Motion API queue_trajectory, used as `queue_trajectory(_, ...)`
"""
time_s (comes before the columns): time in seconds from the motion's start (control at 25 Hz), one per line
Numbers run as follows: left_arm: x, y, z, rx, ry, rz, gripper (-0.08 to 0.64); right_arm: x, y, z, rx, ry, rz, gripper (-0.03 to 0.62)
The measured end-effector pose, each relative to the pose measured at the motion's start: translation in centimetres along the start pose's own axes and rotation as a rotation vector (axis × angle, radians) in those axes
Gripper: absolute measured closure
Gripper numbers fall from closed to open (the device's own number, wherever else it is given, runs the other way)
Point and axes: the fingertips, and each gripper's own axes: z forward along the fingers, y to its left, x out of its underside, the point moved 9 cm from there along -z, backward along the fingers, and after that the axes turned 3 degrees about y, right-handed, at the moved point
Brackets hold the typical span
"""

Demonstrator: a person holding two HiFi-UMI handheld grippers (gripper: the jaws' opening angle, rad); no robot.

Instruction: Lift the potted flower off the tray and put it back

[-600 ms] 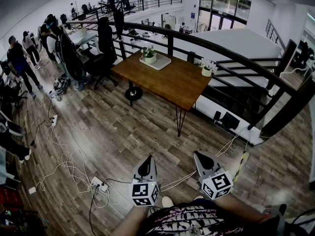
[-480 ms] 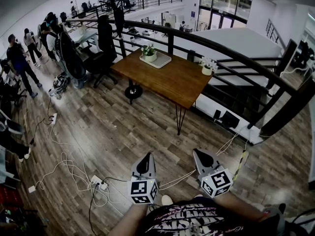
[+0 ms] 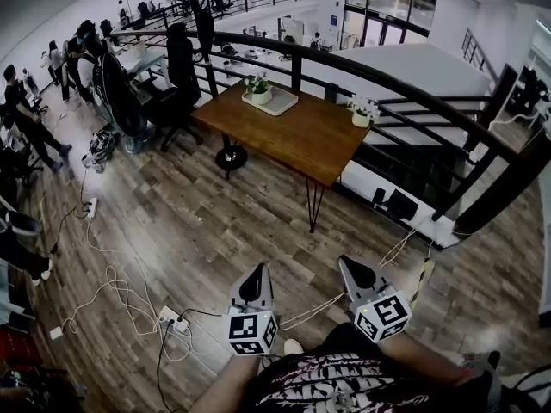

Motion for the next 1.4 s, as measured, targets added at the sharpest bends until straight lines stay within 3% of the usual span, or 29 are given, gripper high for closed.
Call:
queue_trajectory(0.52, 0.3, 2.7, 4.8, -0.014, 0.03, -0.022, 0.552, 0.3, -3.3, 3.4, 0.041, 0.003, 0.018, 0.6)
queue_trajectory(0.8, -1.4, 6.1, 10.1, -0.047, 0.03, 0.01, 0.552, 0.1, -7.2, 9.9, 0.035, -0.002, 0.037, 0.6)
queue_trajectory(1.4, -5.6, 12.4, 26.5, -0.186, 0.092, -0.045, 0.552, -1.5, -19.8, 27.7, -0.095, 0.069, 0.093, 0.6)
